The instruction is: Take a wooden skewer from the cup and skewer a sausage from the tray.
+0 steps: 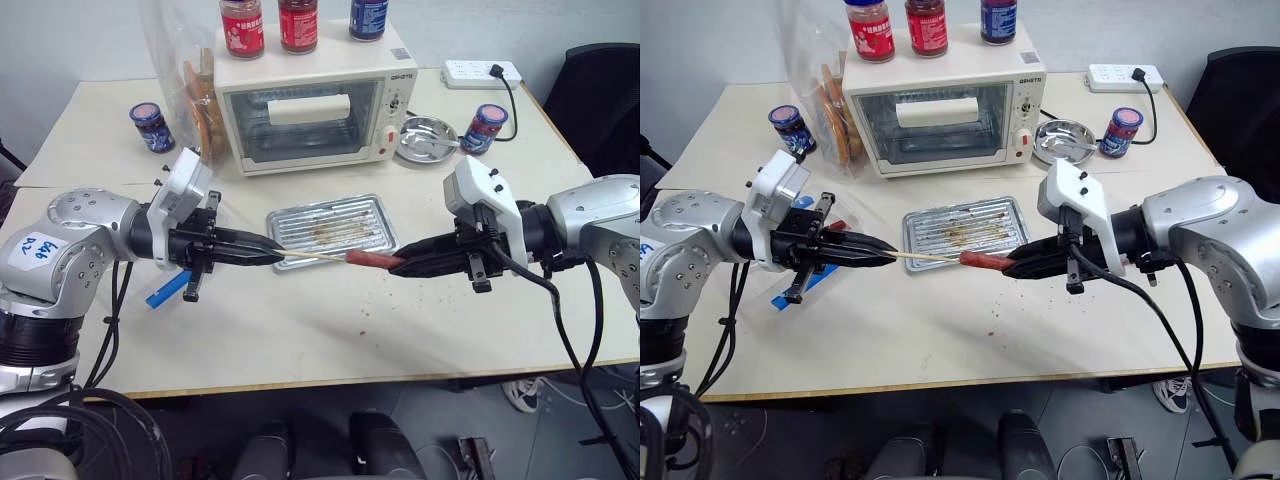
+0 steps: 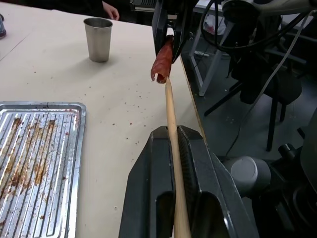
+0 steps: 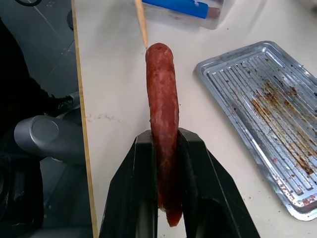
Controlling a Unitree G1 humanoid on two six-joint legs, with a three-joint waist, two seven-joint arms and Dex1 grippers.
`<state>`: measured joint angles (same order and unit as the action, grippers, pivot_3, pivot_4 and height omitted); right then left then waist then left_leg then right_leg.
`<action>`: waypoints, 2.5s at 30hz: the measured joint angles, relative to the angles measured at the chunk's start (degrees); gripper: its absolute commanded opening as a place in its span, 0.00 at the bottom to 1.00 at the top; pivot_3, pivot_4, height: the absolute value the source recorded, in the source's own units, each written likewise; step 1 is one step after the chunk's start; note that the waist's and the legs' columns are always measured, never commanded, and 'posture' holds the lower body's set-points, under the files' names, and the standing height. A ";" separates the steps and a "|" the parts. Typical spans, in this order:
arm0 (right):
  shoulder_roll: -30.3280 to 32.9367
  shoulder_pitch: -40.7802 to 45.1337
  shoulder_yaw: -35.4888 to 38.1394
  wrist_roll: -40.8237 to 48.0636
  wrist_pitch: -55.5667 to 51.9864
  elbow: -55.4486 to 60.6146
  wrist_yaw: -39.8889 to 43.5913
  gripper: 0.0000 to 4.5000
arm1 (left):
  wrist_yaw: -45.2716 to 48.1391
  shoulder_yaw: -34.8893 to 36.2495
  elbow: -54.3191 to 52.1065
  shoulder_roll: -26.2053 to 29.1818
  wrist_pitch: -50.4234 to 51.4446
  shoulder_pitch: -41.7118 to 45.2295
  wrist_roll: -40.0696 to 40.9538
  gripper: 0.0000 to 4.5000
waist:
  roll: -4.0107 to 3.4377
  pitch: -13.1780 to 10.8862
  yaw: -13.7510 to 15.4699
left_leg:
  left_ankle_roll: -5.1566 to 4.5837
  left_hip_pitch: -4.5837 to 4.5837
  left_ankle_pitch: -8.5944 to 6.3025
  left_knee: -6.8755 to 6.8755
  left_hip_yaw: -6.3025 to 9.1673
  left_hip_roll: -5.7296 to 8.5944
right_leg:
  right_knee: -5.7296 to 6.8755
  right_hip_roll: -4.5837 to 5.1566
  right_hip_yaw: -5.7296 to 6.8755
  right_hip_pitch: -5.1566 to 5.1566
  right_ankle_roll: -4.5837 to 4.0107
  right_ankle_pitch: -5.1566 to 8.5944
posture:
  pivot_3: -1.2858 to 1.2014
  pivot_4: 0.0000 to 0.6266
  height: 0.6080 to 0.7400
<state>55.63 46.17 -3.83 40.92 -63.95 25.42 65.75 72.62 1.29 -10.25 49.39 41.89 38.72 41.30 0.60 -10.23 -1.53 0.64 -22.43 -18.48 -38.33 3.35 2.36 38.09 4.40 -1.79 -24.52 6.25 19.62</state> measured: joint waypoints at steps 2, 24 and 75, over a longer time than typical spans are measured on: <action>-0.01 0.06 -0.03 0.43 0.00 0.01 -0.28 0.06 | 0.07 -0.12 0.01 -0.29 -0.03 0.07 -0.04 0.00 | 0.00 0.00 0.00 | 0.00 0.00 0.00 0.00 0.00 0.00 | 0.00 0.00 0.00 0.00 0.00 0.00 | 0.52 0.24 1.00; 0.18 -0.43 -0.04 1.07 1.44 0.07 -0.70 0.06 | 0.80 0.02 1.63 0.46 -1.20 0.08 -1.39 0.00 | 0.00 0.00 0.01 | 0.00 0.00 0.00 -0.01 0.00 0.00 | 0.00 0.00 0.00 0.00 0.00 0.00 | 0.52 0.24 1.00; -3.92 4.84 -2.34 4.63 -1.17 0.11 -4.90 0.06 | 0.47 -2.48 2.80 -6.86 -0.79 3.82 -3.27 0.00 | 0.00 0.00 0.01 | -0.01 -0.03 -0.01 -0.11 0.00 0.00 | 0.02 0.00 0.02 0.00 0.00 0.00 | 0.52 0.24 1.00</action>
<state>51.71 51.01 -6.17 45.55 -65.13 25.53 60.85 73.09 -1.19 -7.45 42.54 41.10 42.54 38.03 0.60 -10.23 -1.52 0.63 -22.46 -18.48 -38.44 3.36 2.36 38.10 4.40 -1.77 -24.52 6.25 19.62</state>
